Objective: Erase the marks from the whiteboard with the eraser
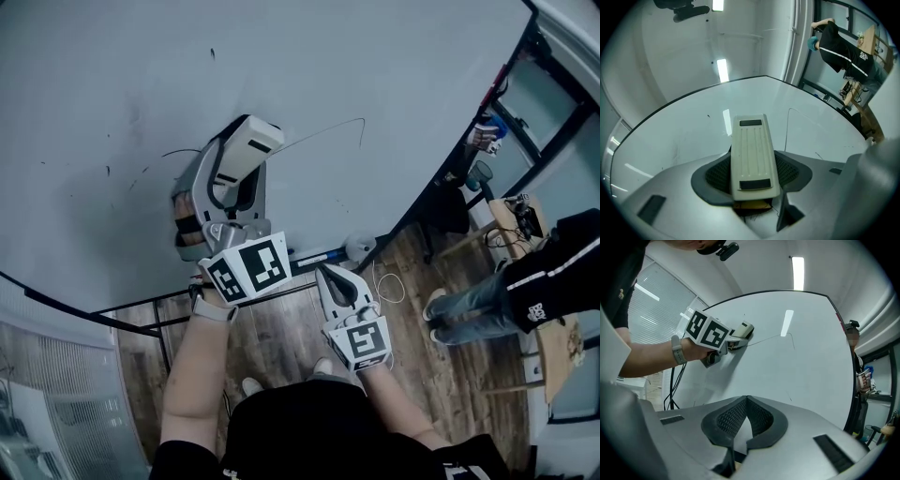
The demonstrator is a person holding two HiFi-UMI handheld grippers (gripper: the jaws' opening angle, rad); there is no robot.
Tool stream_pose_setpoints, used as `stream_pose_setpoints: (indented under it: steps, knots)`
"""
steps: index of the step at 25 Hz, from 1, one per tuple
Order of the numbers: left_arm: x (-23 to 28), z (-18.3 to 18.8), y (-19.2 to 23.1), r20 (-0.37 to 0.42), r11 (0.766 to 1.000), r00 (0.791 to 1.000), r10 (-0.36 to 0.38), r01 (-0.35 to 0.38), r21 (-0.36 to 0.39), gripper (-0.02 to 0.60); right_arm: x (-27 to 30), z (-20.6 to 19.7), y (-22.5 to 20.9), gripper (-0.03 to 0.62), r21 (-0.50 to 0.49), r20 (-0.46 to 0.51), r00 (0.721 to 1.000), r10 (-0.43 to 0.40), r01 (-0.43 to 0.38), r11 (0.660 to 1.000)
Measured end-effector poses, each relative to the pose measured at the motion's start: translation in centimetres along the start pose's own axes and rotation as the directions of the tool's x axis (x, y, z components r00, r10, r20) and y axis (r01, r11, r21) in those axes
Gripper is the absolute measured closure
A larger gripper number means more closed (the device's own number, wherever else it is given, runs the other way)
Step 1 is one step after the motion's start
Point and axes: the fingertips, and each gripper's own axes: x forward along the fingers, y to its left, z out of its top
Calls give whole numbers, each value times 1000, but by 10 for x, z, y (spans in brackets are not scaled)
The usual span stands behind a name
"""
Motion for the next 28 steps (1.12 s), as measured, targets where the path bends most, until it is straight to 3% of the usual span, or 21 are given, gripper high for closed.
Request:
stream_pose_setpoints:
  steps: [5, 11, 14, 19, 23, 25, 28]
  knots:
    - [-15, -24, 14, -36, 1000, 999, -8, 8, 5, 311, 14, 5, 23, 568, -11, 11, 998, 57, -57, 998]
    - [-32, -52, 70, -87, 991, 995, 58, -67, -114, 310, 29, 9, 53, 567, -10, 13, 992, 123, -122, 992]
    - [-45, -67, 103, -87, 974, 990, 111, -126, -187, 310, 34, 10, 66, 568, -20, 12, 988, 155, -155, 988]
    - [-68, -103, 144, -153, 919, 976, 155, -199, -339, 310, 41, 14, 84, 568, -32, 13, 980, 196, -196, 980]
    - [-80, -127, 167, -158, 900, 975, 159, -208, -382, 310, 41, 16, 91, 567, -44, 5, 978, 206, -206, 978]
    - [-80, -126, 172, -149, 885, 972, 180, -227, -406, 311, 39, 15, 93, 567, -51, 14, 976, 215, -214, 975]
    - [-72, -108, 165, -122, 882, 976, 181, -216, -419, 311, 37, 11, 88, 567, -38, 6, 979, 202, -202, 979]
